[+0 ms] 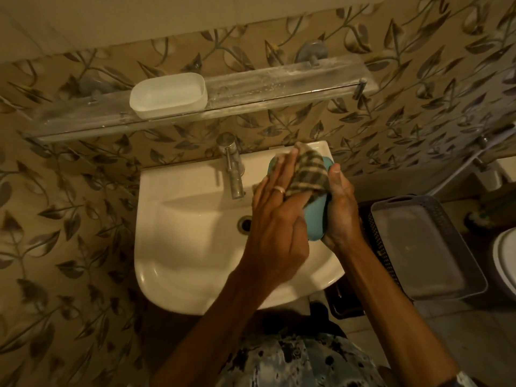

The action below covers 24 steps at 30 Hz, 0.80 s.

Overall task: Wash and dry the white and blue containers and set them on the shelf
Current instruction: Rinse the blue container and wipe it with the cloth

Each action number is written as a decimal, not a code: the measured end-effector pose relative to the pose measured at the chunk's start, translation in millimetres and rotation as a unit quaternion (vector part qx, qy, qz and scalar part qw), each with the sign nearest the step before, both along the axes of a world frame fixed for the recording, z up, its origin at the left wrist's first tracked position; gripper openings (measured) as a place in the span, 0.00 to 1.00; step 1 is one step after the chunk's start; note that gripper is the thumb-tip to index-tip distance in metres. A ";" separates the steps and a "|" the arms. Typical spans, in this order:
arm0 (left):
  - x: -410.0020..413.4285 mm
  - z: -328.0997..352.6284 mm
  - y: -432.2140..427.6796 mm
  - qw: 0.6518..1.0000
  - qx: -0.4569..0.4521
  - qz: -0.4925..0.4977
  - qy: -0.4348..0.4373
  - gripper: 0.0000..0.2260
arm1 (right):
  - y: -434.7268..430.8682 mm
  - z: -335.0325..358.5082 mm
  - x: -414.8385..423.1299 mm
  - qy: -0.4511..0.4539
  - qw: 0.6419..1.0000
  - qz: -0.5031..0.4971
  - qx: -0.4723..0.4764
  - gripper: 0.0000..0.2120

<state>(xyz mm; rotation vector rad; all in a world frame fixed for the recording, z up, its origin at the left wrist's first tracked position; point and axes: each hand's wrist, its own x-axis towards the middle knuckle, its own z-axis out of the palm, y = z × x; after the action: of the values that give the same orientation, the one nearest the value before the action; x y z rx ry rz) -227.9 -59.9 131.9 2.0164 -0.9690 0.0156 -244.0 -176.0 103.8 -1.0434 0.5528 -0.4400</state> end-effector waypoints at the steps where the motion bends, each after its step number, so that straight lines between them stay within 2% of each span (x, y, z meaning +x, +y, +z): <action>1: 7.4 1.2 -1.6 1.000 -0.001 0.011 0.006 0.19 | 1.7 -2.3 -0.9 0.002 1.000 0.007 -0.019 0.20; 3: 20.5 3.5 -3.3 0.996 0.006 0.055 0.063 0.20 | 5.7 -7.5 -2.7 0.005 0.998 0.017 -0.059 0.15; 7: 39.1 0.9 -6.6 0.972 -0.034 0.116 0.200 0.25 | 9.5 -10.3 -2.9 0.001 0.994 0.033 -0.106 0.15; 10: 43.4 1.3 -5.7 0.963 -0.044 0.133 0.230 0.25 | 12.7 -10.3 -0.8 0.004 0.992 0.043 -0.119 0.15; 14: 27.8 6.7 1.3 0.991 -0.024 0.074 0.107 0.18 | 12.0 -6.2 3.6 0.007 0.995 0.025 -0.101 0.16; 16: 19.2 6.4 3.9 0.999 -0.032 0.025 0.035 0.18 | 9.9 -2.4 6.7 0.007 0.996 0.016 -0.089 0.16; 19: 9.3 -2.1 12.7 0.995 0.004 -0.062 -0.074 0.21 | 4.2 5.7 8.4 -0.006 0.999 0.025 -0.023 0.17; 21: 1.0 -10.5 22.2 0.987 0.048 -0.101 -0.119 0.20 | -0.8 8.5 5.9 -0.007 1.000 0.023 0.016 0.22; 24: -9.6 -18.4 35.0 0.979 0.068 -0.127 -0.147 0.22 | -5.3 9.2 3.9 -0.006 1.000 0.015 -0.001 0.21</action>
<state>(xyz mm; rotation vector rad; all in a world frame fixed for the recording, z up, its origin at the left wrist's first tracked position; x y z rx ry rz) -237.5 -24.9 113.5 2.0350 -1.4455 0.1146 -240.1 -181.3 113.0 -1.0497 0.5265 -0.4206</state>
